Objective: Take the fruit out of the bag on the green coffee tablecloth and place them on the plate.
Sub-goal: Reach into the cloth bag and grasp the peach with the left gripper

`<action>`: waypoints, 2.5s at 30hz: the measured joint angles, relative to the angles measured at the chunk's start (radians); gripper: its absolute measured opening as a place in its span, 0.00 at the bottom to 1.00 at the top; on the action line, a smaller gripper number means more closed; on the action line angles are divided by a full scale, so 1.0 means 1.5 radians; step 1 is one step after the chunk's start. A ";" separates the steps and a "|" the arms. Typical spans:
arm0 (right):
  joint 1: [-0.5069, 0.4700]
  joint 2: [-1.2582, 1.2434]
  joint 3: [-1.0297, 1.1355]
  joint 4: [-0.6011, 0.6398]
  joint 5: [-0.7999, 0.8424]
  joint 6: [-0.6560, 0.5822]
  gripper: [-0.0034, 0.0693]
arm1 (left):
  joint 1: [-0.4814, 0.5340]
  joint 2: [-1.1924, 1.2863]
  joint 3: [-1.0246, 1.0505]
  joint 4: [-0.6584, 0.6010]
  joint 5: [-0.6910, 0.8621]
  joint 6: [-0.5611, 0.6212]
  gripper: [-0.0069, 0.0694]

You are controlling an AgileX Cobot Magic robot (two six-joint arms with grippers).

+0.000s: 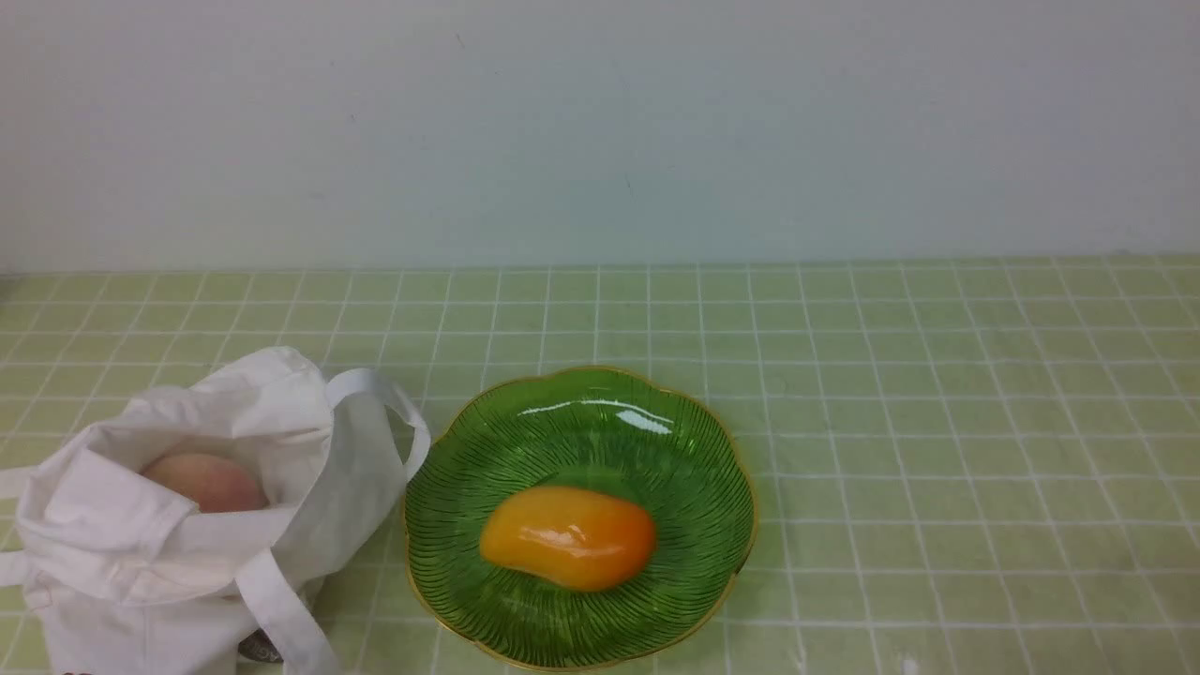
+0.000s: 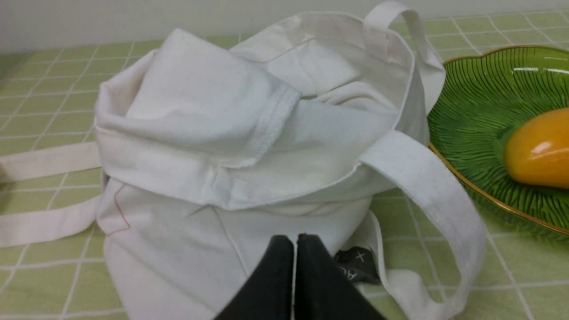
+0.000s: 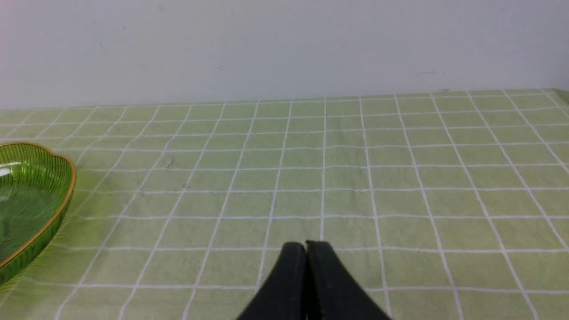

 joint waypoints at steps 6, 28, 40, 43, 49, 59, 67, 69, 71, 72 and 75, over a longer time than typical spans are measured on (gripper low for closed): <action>0.000 0.000 0.000 0.000 0.000 0.000 0.03 | 0.000 0.000 0.000 0.000 0.000 0.000 0.08; 0.000 0.000 0.000 0.000 0.000 0.000 0.03 | 0.000 0.000 0.000 -0.001 0.000 0.000 0.08; 0.000 0.000 0.000 0.000 0.000 0.000 0.03 | 0.000 0.000 0.000 -0.001 0.001 0.000 0.08; 0.000 0.000 0.000 0.000 0.000 0.000 0.03 | 0.000 0.000 0.000 -0.018 0.001 0.000 0.08; 0.000 0.000 0.000 0.000 0.000 0.000 0.03 | 0.000 0.000 0.000 -0.194 0.002 -0.071 0.08; 0.000 0.000 0.000 0.000 0.000 0.000 0.03 | 0.000 0.000 0.000 -0.590 -0.030 -0.155 0.08; 0.000 0.000 0.000 0.000 0.000 0.000 0.03 | 0.000 0.044 -0.121 -0.604 0.049 -0.056 0.08; 0.000 0.000 0.000 0.000 0.000 0.000 0.03 | 0.000 0.100 -0.183 -0.568 0.097 -0.052 0.08; 0.000 0.000 0.000 0.000 0.000 0.000 0.03 | 0.000 0.170 -0.248 -0.509 0.175 -0.050 0.08; 0.000 0.000 0.000 0.000 0.000 0.000 0.03 | 0.000 0.221 -0.291 -0.463 0.218 -0.049 0.08; 0.000 0.000 0.000 0.000 0.000 0.000 0.03 | 0.000 0.353 -0.396 -0.338 0.335 -0.049 0.08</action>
